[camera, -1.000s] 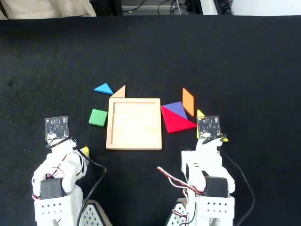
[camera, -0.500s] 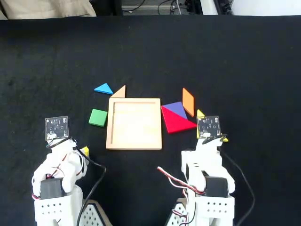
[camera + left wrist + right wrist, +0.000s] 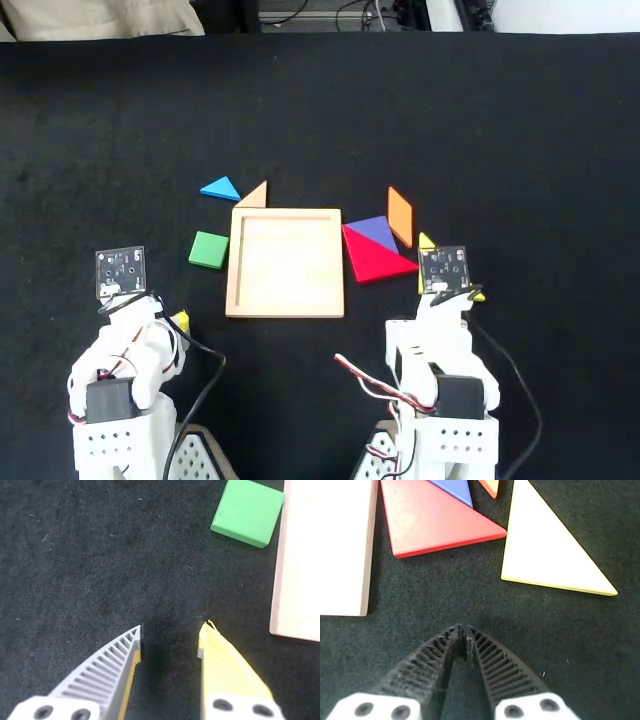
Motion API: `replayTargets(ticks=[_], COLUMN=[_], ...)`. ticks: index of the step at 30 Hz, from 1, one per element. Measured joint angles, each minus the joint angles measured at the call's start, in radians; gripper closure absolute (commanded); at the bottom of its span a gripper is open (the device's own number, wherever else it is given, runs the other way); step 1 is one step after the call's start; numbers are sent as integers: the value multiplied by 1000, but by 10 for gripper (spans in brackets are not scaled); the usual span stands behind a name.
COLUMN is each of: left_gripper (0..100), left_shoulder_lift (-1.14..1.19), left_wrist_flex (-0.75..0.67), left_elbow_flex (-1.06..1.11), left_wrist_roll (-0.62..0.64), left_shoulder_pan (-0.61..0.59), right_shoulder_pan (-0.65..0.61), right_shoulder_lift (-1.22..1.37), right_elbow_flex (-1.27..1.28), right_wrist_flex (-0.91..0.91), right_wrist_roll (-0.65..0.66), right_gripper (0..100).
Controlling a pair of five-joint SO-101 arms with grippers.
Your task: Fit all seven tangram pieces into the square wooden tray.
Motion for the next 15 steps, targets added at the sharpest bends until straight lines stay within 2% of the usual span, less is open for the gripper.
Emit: replayTargets(ticks=[7,15], left_gripper=[807,807], left_shoulder_lift=[0,0], left_wrist_flex=[0,0], left_elbow_flex=[0,0], left_wrist_roll=[0,0], left_shoulder_pan=[2,100], right_shoulder_pan=[0,0], right_shoulder_lift=[0,0], right_elbow_flex=[0,0], right_wrist_flex=[0,0], right_wrist_roll=[0,0], right_gripper=[987,987])
